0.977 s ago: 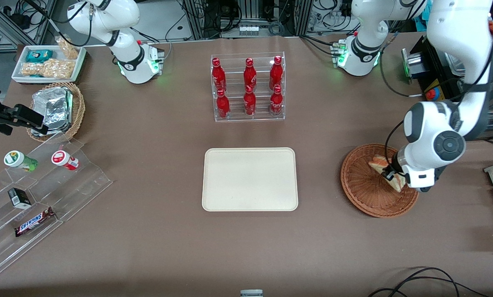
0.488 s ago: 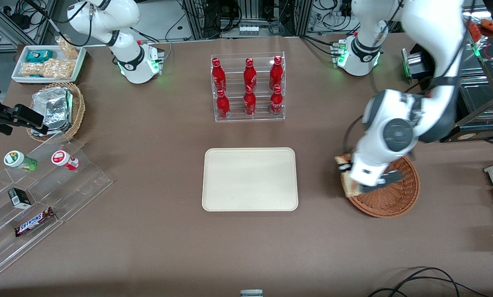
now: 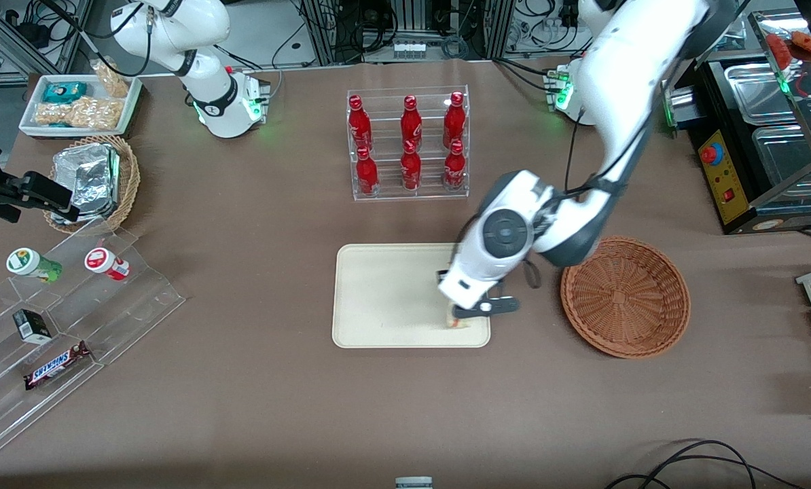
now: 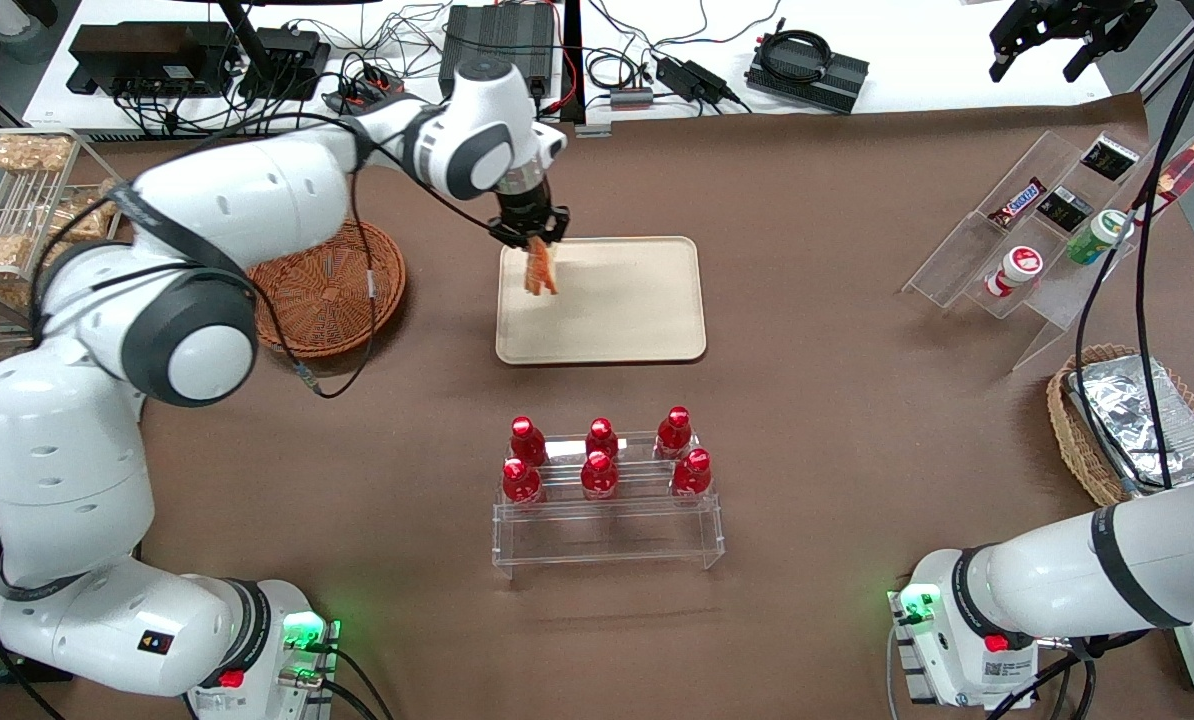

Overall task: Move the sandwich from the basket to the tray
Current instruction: 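Carry the sandwich to the cream tray and release it there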

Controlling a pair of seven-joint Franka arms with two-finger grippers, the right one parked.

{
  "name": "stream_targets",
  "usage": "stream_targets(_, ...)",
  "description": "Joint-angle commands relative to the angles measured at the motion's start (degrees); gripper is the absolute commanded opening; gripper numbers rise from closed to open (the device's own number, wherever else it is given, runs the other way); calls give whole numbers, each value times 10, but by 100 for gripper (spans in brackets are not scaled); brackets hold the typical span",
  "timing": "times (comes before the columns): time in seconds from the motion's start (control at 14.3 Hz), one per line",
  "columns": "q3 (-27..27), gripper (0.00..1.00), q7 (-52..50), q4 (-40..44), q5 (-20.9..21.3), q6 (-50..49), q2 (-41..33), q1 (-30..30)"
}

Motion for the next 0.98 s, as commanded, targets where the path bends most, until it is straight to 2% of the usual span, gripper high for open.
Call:
stream_targets(0.0,3,0,-48,67,27,18,58,-43)
stream_targets(0.35,4,1,-108,70,65,45,89,-81)
stream_targets(0.49,4,5,-130,67,90,60,94,-81)
stream_targets(0.56,4,21,-137,67,97,61,95,-81)
stream_targets(0.63,4,92,-141,66,104,61,93,-81)
stream_targets(0.7,4,100,-141,65,113,59,87,-82)
stream_targets(0.91,4,100,-143,53,124,30,33,-79)
